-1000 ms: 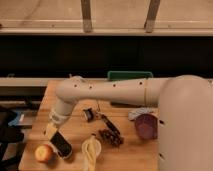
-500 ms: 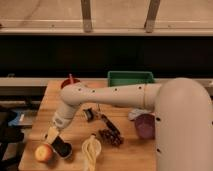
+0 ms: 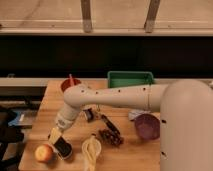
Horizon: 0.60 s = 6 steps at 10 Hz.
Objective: Place eraser in metal cup
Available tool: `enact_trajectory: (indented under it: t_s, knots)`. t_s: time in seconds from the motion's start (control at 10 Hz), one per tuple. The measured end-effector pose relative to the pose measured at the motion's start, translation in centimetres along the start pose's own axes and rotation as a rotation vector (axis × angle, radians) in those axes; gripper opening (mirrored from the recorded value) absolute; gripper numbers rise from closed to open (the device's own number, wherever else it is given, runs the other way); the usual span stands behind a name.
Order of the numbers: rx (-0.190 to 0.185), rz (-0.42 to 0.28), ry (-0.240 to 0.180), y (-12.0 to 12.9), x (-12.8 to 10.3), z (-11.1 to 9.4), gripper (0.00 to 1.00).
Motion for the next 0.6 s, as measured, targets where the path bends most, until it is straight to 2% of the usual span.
enact_trajectory:
  t_s: [0.2, 0.3, 0.6]
  knots:
    - [0.01, -0.003, -0.01, -0.19, 0.09, -0.12, 0.74]
    - [0.015, -0.005, -0.016, -0.21, 0.06, -0.22, 0.79]
    - [0.037, -0.018, -0.032, -0.2, -0.01, -0.57, 0.8]
